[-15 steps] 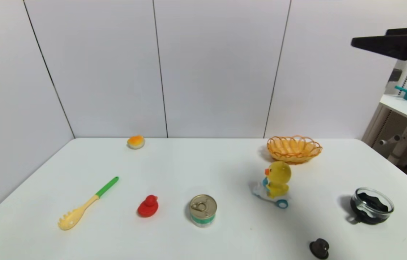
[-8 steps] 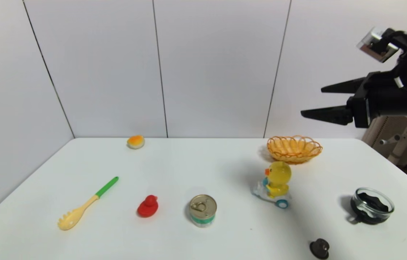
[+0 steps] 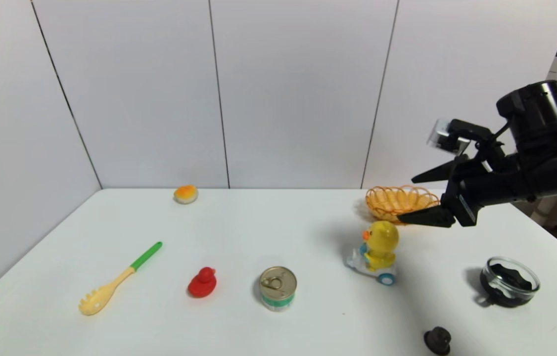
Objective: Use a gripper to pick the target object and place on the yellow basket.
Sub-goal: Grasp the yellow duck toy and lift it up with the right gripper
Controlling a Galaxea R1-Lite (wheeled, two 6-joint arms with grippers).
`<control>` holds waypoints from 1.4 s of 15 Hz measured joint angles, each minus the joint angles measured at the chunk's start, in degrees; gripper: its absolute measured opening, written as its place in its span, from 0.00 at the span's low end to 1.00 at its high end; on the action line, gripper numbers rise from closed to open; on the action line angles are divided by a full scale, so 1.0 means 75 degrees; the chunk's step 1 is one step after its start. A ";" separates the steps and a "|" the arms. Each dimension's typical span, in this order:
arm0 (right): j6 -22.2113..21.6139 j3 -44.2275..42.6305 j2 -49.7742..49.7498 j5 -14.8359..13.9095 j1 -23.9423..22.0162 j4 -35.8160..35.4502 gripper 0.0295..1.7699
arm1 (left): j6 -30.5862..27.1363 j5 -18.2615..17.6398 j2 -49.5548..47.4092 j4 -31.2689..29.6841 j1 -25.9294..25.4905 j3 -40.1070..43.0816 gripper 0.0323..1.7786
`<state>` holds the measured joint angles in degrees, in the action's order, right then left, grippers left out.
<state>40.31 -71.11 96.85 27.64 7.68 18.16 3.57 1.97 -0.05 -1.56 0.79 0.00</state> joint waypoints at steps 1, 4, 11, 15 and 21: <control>0.0401 0.0010 0.0174 0.0008 0.0003 0.0120 0.96 | 0.0000 -0.0003 0.0000 0.0000 0.0000 0.0000 0.95; 0.1354 -0.0008 0.0644 0.0020 0.0075 0.0208 0.96 | 0.0000 -0.0003 0.0000 0.0003 0.0000 0.0000 0.95; 0.1556 -0.0029 0.1047 0.0059 0.0728 0.0231 0.96 | 0.0000 0.0000 0.0000 0.0003 0.0000 0.0000 0.95; 0.1578 -0.0023 0.1256 0.0046 0.0905 0.0205 0.96 | 0.0000 -0.0007 0.0000 0.0000 0.0000 0.0000 0.95; 0.1625 -0.0501 0.1915 -0.0007 0.0931 0.0208 0.96 | 0.0000 -0.0007 0.0000 0.0003 0.0000 0.0000 0.95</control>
<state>52.50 -74.86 111.21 27.59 14.67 19.72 3.57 1.93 -0.05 -1.54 0.79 0.00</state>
